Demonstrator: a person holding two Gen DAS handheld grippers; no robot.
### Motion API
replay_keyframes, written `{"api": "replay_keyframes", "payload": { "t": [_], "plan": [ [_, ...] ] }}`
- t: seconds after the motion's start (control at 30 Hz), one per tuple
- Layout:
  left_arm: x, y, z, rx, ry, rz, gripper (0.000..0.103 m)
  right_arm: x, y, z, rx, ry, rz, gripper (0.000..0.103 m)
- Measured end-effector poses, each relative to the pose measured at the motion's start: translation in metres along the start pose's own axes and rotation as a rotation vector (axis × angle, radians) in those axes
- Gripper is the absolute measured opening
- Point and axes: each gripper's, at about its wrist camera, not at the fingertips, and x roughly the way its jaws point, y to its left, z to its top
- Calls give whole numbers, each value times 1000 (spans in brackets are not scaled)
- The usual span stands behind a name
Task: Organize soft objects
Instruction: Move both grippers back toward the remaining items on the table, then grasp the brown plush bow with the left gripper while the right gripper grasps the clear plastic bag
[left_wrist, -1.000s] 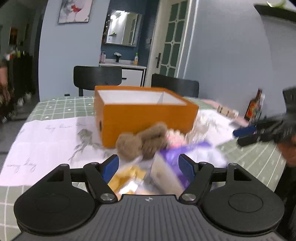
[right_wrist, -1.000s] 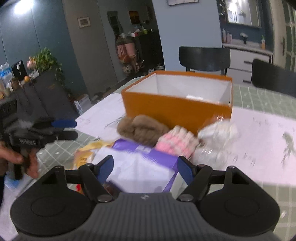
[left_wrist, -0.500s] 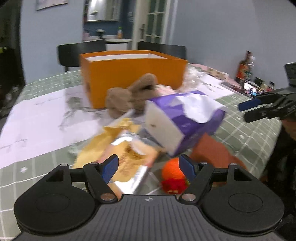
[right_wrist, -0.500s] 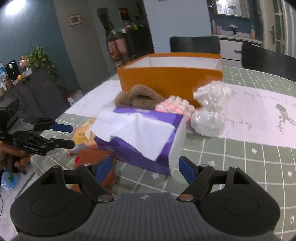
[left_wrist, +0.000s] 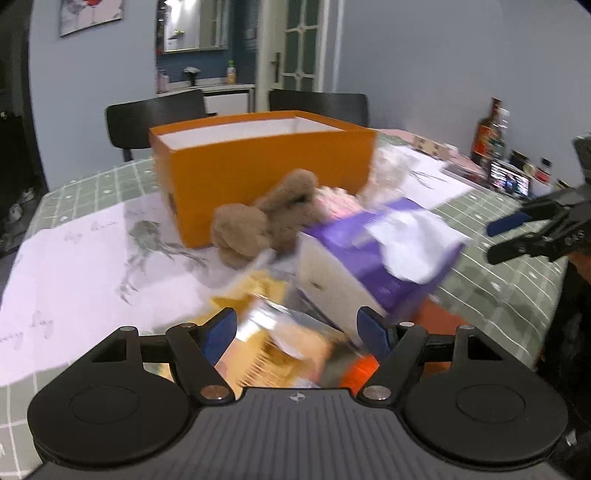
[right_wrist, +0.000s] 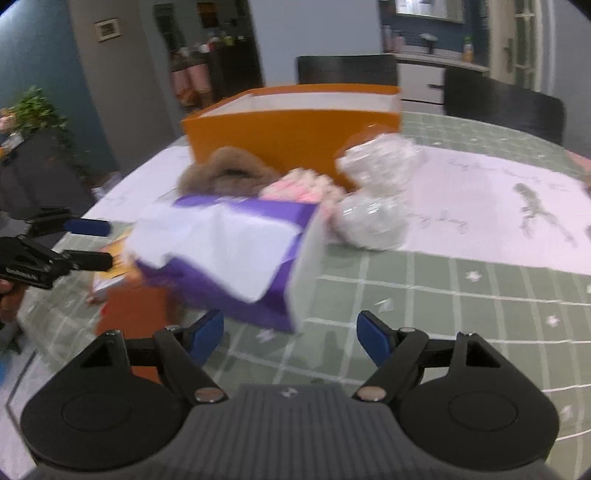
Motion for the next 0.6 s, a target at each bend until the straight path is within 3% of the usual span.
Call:
{"api": "replay_keyframes", "payload": {
  "t": [0.17, 0.37, 0.6],
  "plan": [
    [14, 22, 19, -40, 8, -7, 87, 5, -21, 14, 29, 22, -35, 78],
    [43, 31, 48, -18, 26, -9, 87, 19, -45, 44, 55, 23, -66, 78],
    [76, 43, 70, -58, 58, -77, 87, 44, -66, 70, 151, 48, -36, 80]
  ]
}}
